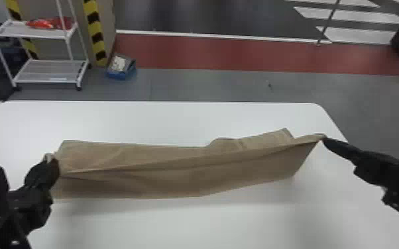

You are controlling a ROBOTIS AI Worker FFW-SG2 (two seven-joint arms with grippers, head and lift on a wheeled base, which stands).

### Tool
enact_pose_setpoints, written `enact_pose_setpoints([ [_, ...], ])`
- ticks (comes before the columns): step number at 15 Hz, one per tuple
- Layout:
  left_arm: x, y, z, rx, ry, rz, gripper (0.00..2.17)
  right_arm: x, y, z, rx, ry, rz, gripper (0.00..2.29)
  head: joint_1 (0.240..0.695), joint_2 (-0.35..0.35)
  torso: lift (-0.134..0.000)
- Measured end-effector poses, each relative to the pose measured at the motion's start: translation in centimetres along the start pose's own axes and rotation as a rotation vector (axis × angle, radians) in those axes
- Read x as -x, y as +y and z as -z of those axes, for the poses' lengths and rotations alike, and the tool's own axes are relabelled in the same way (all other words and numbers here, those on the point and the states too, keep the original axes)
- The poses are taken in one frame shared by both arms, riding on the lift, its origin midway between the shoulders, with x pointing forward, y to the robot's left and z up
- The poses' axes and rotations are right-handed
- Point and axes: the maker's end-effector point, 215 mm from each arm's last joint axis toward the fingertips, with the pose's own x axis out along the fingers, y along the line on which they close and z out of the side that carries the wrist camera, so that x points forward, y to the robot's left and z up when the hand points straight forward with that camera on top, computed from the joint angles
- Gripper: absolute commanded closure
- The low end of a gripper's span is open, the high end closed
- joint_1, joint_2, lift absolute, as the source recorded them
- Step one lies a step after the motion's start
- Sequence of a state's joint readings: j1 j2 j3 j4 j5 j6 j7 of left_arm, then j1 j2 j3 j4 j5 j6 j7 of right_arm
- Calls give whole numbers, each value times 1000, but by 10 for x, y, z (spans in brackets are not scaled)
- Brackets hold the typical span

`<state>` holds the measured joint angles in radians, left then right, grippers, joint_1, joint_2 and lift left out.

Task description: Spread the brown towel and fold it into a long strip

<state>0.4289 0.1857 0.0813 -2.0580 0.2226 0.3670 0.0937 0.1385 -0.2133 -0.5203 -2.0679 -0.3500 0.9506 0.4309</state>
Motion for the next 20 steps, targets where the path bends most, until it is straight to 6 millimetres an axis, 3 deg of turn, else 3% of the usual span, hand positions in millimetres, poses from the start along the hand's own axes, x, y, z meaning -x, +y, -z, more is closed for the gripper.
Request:
enact_pose_setpoints([
  [1, -5, 5, 11, -2, 13, -10, 758, 1, -2, -2, -1, -3, 3, 1477, 695, -116, -123],
  [6, -10, 24, 23, -29, 31, -57, 741, 1, -5, -6, 2, -8, 10, 1477, 695, -97, -123],
  [10, -10, 27, 29, -40, 40, -64, 741, -1, -12, 1, -4, 8, 13, 1477, 695, -97, -123],
  [17, -6, -18, -16, -74, -121, 65, 657, -1, -15, 10, -14, 22, 6, 1477, 695, -149, -123],
  [20, -3, -23, -18, -85, -131, 87, 657, 0, -18, 11, -20, 24, 8, 1477, 695, -157, -123],
])
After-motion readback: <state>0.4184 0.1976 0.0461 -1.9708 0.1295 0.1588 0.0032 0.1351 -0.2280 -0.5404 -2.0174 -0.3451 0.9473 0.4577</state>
